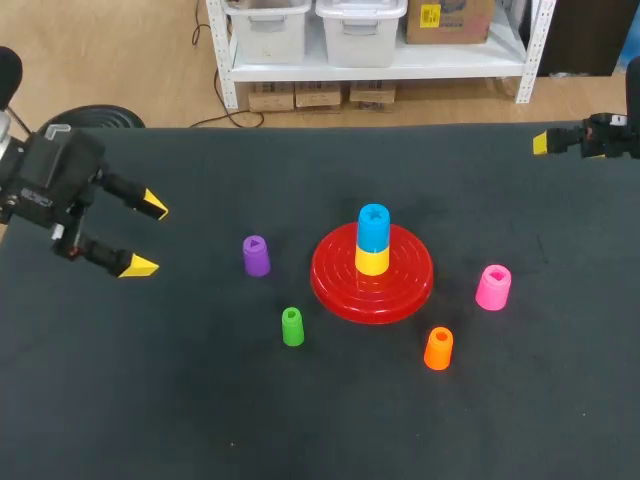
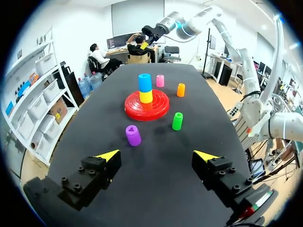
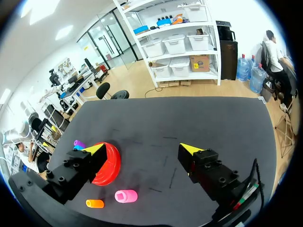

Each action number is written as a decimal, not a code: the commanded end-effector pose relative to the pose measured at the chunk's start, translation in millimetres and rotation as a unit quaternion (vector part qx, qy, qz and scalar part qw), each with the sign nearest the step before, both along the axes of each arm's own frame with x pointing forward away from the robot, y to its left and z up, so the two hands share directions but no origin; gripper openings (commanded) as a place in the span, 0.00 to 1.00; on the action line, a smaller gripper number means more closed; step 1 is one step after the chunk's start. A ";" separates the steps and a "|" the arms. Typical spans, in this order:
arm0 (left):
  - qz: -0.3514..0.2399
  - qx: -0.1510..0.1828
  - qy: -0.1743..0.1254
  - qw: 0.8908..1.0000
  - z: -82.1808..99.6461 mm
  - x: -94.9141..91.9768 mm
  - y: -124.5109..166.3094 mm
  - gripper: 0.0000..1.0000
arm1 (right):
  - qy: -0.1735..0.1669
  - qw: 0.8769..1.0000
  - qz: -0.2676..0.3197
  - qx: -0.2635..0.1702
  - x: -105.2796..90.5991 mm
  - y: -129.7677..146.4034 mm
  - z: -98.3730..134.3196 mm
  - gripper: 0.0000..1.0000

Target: Pick up and stack the cylinders on the red base in this order: pink,purple,orange,green

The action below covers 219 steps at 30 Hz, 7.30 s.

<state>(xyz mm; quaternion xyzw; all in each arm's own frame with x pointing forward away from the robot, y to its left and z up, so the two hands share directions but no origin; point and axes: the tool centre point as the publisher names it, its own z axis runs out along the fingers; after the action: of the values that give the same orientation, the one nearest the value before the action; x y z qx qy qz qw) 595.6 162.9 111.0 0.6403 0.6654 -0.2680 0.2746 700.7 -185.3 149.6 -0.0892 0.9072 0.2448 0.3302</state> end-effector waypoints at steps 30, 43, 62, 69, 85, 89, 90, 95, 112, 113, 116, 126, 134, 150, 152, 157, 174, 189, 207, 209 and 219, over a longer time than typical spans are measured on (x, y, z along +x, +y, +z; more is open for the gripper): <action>0.001 0.001 -0.001 1.000 -1.4 0.1 -0.9 1.00 | -0.004 0.943 0.060 -0.326 -59.8 10.7 -3.8 1.00; 0.001 0.001 -0.001 1.000 -1.4 0.1 -0.9 1.00 | 0.036 0.904 0.135 -0.405 -79.5 33.3 -23.5 1.00; 0.001 0.001 -0.001 1.000 -1.4 0.1 -0.9 1.00 | 0.072 0.894 0.150 -0.417 -117.7 36.5 -60.1 1.00; 0.001 0.001 -0.001 1.000 -1.4 0.1 -0.9 1.00 | 0.082 0.897 0.151 -0.407 -115.7 41.1 -75.9 1.00; 0.001 0.001 -0.001 1.000 -1.4 0.1 -0.9 1.00 | 0.102 0.900 0.192 -0.377 -123.0 59.9 -93.5 1.00; 0.001 0.001 -0.001 1.000 -1.4 0.1 -0.9 1.00 | 0.109 0.898 0.198 -0.377 -121.3 62.4 -99.1 1.00; 0.001 0.001 -0.001 1.000 -1.4 0.1 -0.9 1.00 | 0.110 0.897 0.199 -0.378 -120.7 63.3 -100.2 1.00; 0.001 0.001 -0.001 1.000 -1.4 0.1 -0.9 1.00 | 0.114 0.893 0.209 -0.382 -117.0 67.6 -106.6 1.00; 0.001 0.001 -0.001 1.000 -1.4 0.1 -0.9 1.00 | 0.144 0.887 0.225 -0.376 -107.4 70.2 -129.0 1.00; 0.001 0.001 -0.001 1.000 -1.4 0.1 -0.9 1.00 | 0.146 0.887 0.226 -0.375 -106.9 70.3 -130.1 1.00; 0.001 0.001 -0.001 1.000 -1.4 0.1 -0.9 1.00 | 0.151 0.886 0.227 -0.375 -105.8 70.3 -132.8 1.00; 0.001 0.001 -0.001 1.000 -1.4 0.1 -0.9 1.00 | 0.168 0.881 0.230 -0.376 -104.9 70.4 -140.1 1.00; 0.001 0.001 -0.001 1.000 -1.4 0.1 -0.9 1.00 | 0.173 0.881 0.228 -0.378 -105.4 70.7 -142.4 1.00; 0.001 0.001 -0.001 1.000 -1.4 0.1 -0.9 1.00 | 0.181 0.883 0.218 -0.373 -106.1 67.5 -144.0 1.00; 0.001 0.001 -0.001 1.000 -1.4 0.1 -0.9 1.00 | 0.182 0.884 0.216 -0.373 -106.1 67.1 -144.1 1.00; 0.001 0.001 -0.001 1.000 -1.4 0.1 -0.9 1.00 | 0.183 0.883 0.218 -0.372 -107.1 67.1 -145.9 1.00; 0.001 0.001 -0.001 1.000 -1.4 0.1 -0.9 1.00 | 0.182 0.882 0.223 -0.374 -107.7 67.3 -147.5 0.00; 0.001 0.001 -0.001 1.000 -1.4 0.1 -0.9 1.00 | 0.154 0.895 0.244 -0.340 -106.2 67.7 -95.4 0.00; 0.001 0.001 -0.001 1.000 -1.4 0.1 -0.9 1.00 | 0.123 0.878 0.322 -0.332 -98.6 98.4 14.9 0.00; 0.001 0.001 -0.001 1.000 -1.4 0.1 -0.9 1.00 | 0.114 0.874 0.331 -0.336 -100.7 106.5 18.1 0.00; 0.001 0.001 -0.001 1.000 -1.4 0.1 -0.9 1.00 | 0.078 0.859 0.377 -0.338 -101.9 151.5 15.4 0.00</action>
<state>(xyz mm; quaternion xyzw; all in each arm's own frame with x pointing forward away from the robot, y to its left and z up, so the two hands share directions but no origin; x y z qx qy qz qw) 595.5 162.0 110.7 0.6401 0.6663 -0.2669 0.2738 596.0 -41.8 168.2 -0.5092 0.8549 0.0379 0.0912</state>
